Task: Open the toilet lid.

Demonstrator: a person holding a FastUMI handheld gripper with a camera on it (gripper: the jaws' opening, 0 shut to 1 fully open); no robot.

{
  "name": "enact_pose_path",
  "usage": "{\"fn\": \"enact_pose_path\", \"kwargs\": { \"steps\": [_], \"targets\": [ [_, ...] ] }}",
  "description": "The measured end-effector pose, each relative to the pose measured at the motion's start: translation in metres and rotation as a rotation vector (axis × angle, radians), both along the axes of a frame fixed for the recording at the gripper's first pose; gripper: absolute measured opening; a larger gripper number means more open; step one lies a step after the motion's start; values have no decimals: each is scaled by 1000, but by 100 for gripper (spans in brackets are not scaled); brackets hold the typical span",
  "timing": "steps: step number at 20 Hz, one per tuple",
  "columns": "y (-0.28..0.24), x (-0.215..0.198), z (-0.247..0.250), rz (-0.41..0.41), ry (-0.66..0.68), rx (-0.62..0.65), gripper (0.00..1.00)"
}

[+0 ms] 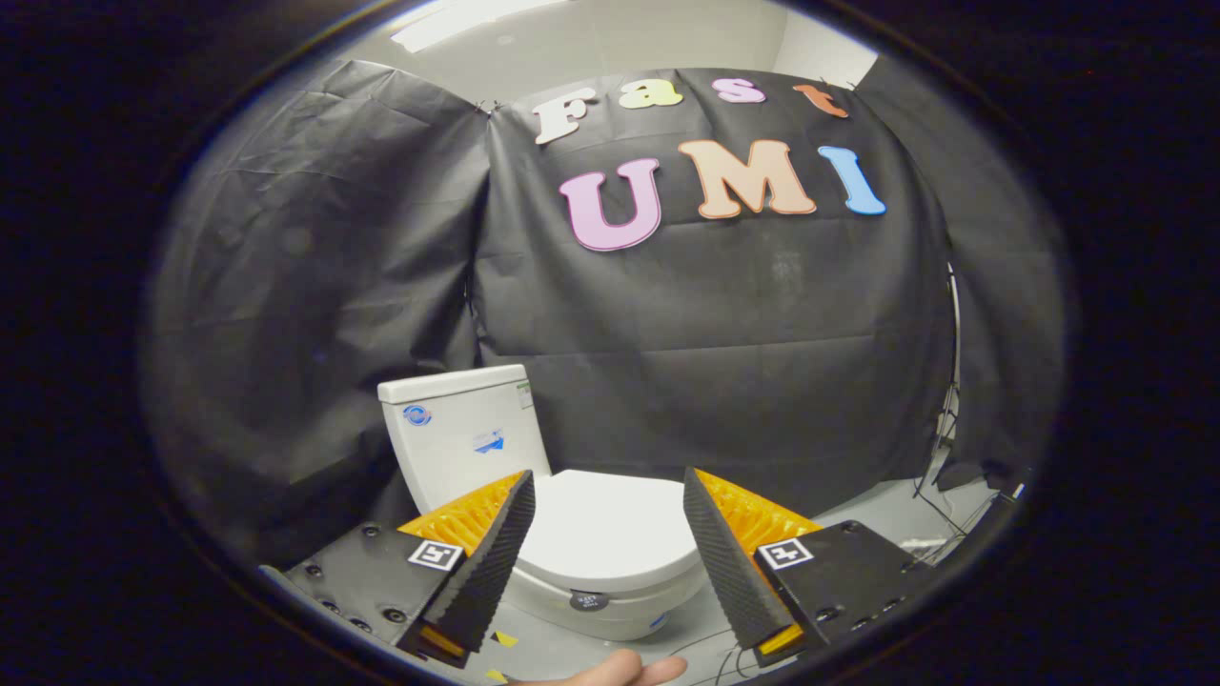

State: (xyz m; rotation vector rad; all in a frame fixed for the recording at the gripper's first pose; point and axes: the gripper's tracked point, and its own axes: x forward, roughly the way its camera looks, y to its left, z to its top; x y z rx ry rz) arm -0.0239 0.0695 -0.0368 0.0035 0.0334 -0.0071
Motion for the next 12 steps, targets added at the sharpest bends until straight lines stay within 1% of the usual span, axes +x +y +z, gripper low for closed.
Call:
{"fn": "enact_pose_path", "kwargs": {
  "steps": [5,10,12],
  "targets": [
    [8,17,-48,24,111,59,97],
    [23,32,-80,59,181,173,97],
    [28,34,-89,64,200,210,99]
  ]
}}
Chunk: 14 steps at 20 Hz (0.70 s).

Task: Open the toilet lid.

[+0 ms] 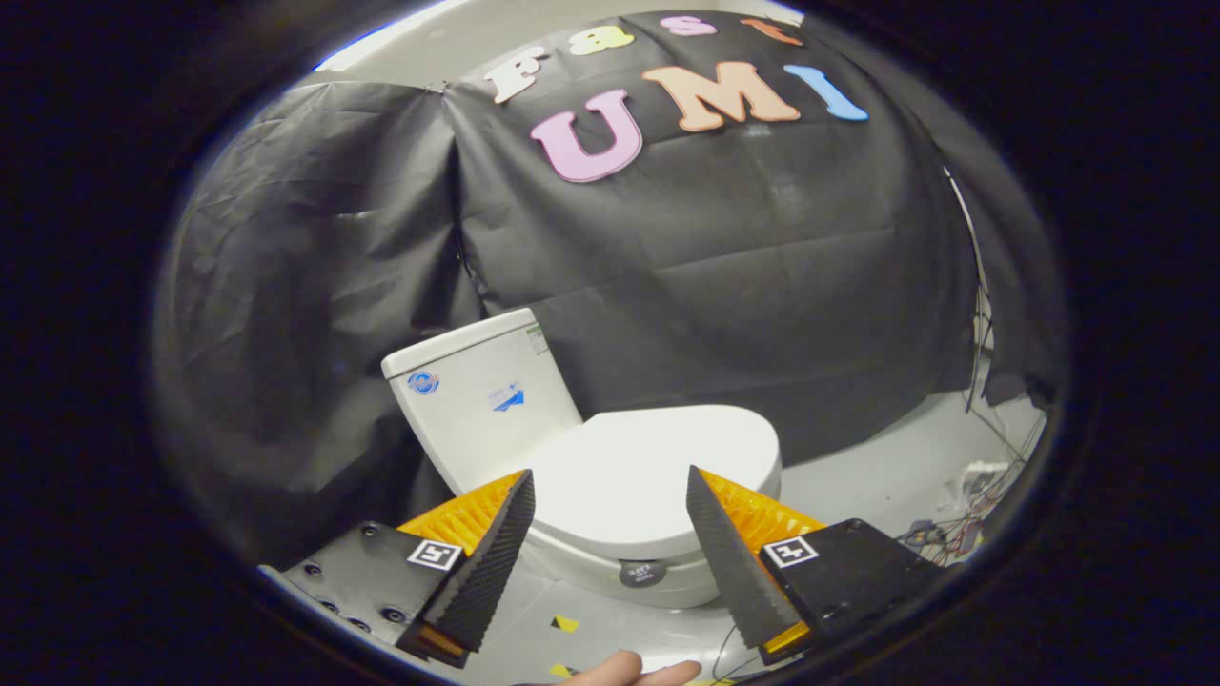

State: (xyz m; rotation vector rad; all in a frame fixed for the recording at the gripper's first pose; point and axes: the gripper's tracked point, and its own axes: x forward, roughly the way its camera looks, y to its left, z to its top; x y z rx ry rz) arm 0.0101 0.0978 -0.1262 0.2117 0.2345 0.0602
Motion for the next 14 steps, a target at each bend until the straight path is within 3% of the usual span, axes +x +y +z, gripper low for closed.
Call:
{"fn": "enact_pose_path", "kwargs": {
  "steps": [5,9,14],
  "targets": [
    [2,6,-15,-19,10,47,99],
    [5,4,-61,-30,139,98,99],
    [-1,5,-89,-82,207,229,99]
  ]
}}
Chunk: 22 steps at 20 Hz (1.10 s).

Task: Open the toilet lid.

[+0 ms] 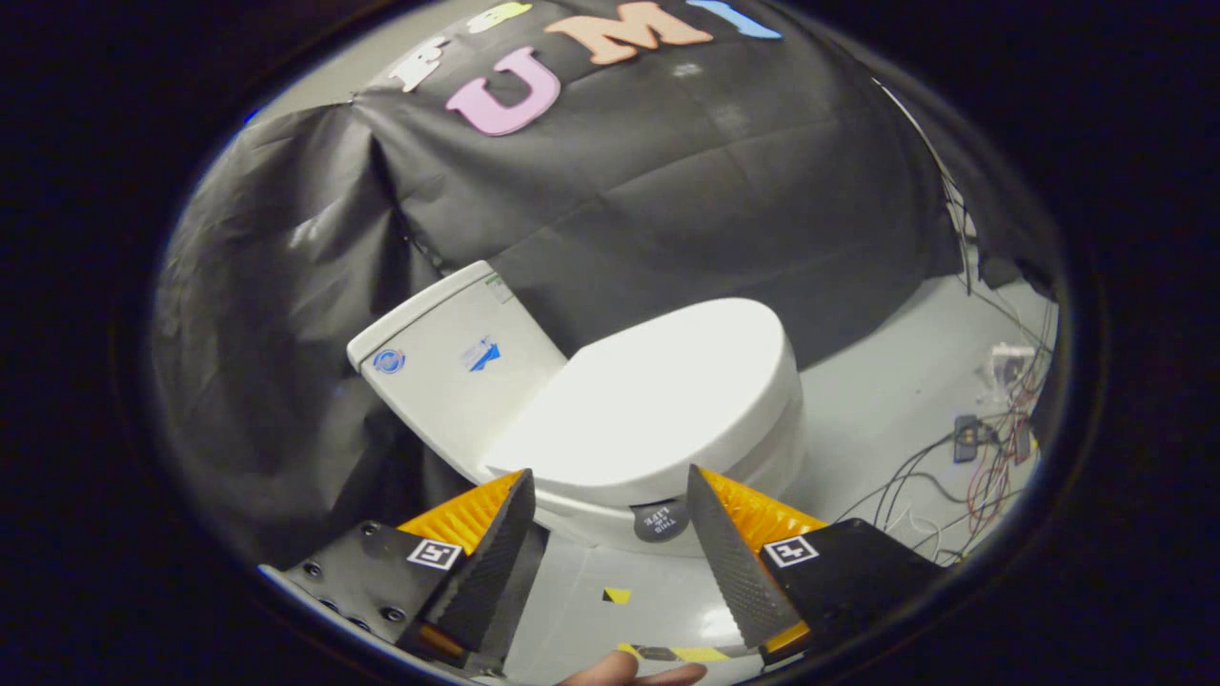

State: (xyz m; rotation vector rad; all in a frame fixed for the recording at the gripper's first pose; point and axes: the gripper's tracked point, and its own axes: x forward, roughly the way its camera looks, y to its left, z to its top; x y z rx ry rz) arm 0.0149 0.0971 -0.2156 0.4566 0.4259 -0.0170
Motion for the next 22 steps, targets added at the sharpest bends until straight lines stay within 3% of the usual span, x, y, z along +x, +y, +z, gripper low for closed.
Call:
{"fn": "enact_pose_path", "kwargs": {
  "steps": [6,14,17,20,22],
  "targets": [
    [10,-5,-42,-26,121,101,99],
    [-1,0,-70,-148,182,270,93],
    [-1,-5,-96,-174,297,308,68],
    [11,12,-89,-161,259,360,43],
    [13,20,-97,-178,267,362,43]
  ]
}}
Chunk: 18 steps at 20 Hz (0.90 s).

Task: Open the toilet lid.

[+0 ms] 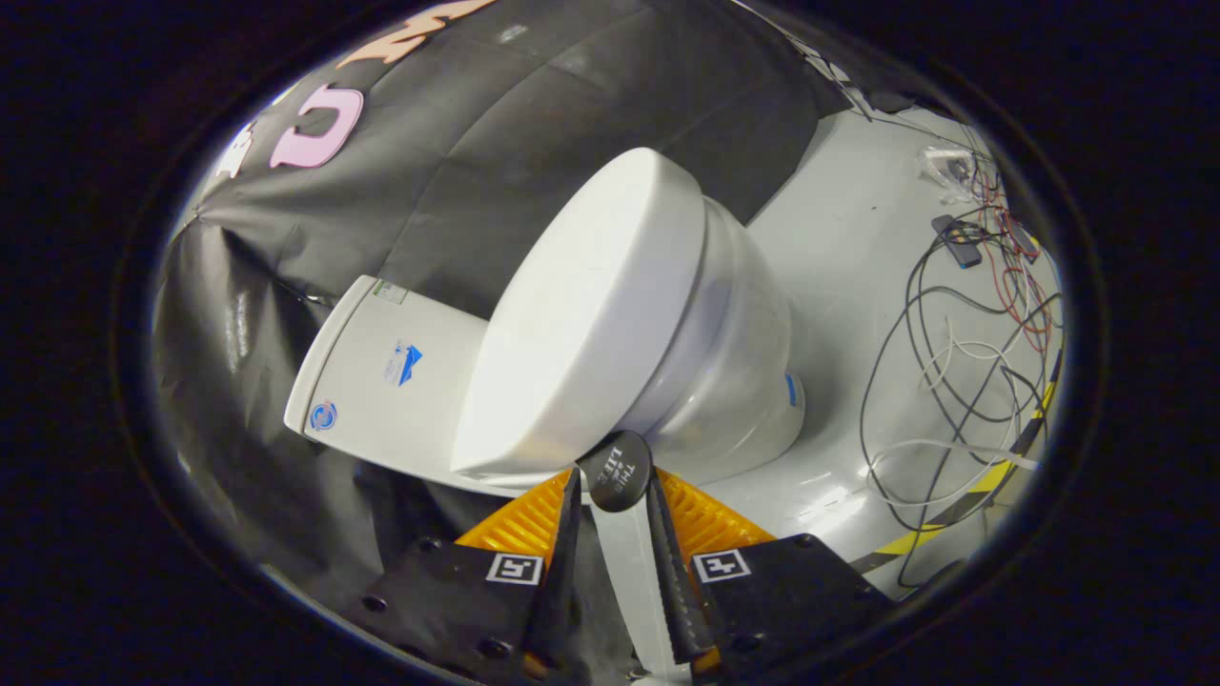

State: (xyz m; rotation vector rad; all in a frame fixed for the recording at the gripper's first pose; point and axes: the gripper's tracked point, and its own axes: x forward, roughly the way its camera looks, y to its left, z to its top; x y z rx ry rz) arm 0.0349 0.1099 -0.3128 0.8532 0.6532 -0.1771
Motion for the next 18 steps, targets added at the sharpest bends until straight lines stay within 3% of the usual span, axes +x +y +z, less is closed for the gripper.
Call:
{"fn": "enact_pose_path", "kwargs": {
  "steps": [2,4,6,7,13,18],
  "targets": [
    [5,3,-1,-41,-12,62,43],
    [0,9,-3,-101,-54,102,28],
    [1,14,4,-149,-112,167,28],
    [2,12,5,-150,-122,184,11],
    [2,16,6,-234,-156,182,11],
    [5,13,6,-237,-148,179,11]
  ]
}}
